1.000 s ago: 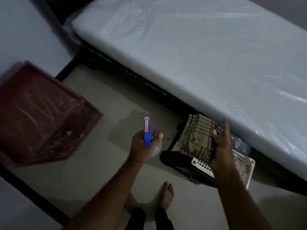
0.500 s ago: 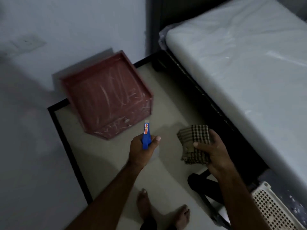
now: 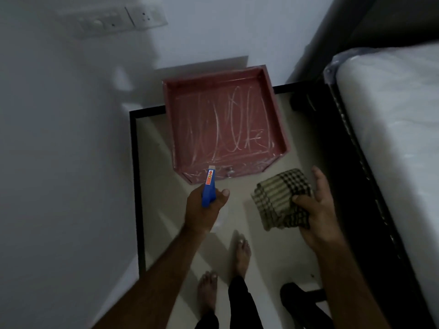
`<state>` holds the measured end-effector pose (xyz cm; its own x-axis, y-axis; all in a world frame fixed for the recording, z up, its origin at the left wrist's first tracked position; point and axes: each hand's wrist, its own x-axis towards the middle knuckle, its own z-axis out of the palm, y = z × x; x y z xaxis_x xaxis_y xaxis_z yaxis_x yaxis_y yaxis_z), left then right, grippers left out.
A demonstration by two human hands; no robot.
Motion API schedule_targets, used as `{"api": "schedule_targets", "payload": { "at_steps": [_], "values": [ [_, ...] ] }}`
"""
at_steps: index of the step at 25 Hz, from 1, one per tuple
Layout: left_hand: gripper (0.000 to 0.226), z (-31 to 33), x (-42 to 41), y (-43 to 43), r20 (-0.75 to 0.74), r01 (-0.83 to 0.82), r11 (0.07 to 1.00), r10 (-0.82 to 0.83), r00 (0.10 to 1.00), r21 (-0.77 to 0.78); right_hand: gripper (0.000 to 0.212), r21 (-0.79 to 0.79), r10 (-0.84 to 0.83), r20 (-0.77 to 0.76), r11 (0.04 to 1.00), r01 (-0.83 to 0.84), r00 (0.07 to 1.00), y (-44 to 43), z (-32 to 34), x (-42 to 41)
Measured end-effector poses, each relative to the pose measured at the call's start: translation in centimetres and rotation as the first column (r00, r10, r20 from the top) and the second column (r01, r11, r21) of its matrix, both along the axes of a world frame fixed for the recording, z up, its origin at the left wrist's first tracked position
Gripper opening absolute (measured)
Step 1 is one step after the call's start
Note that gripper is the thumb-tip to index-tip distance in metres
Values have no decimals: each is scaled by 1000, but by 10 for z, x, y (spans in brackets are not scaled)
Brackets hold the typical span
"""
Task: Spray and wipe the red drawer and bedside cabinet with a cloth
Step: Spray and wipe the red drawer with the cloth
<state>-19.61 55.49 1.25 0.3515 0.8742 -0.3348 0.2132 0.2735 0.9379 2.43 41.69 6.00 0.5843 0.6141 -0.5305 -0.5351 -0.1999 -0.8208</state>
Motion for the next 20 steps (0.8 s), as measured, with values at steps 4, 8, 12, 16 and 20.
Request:
{"api": "schedule_targets", "payload": {
  "at_steps": [4,8,12,16,20],
  "values": [
    [44,-25,-7,17,-47,-122,989,119,992,-77,102,-129,263,-54,955,-268,963,43,-24,3],
    [19,-42,-14,27,-65,-158,984,153,986,-81,108,-127,320,-76,936,-328,944,69,-48,9],
    [33,-68,-28,32,-71,-139,982,131,989,-130,103,-121,266,-139,952,-283,954,87,-77,-2],
    [30,-107,-42,37,-112,-155,977,140,984,-143,85,-43,131,-278,988,-149,952,91,-120,-29],
    [34,-140,-47,48,-125,-175,975,158,979,-135,66,114,117,-393,990,-79,912,93,-155,-53]
  ]
}}
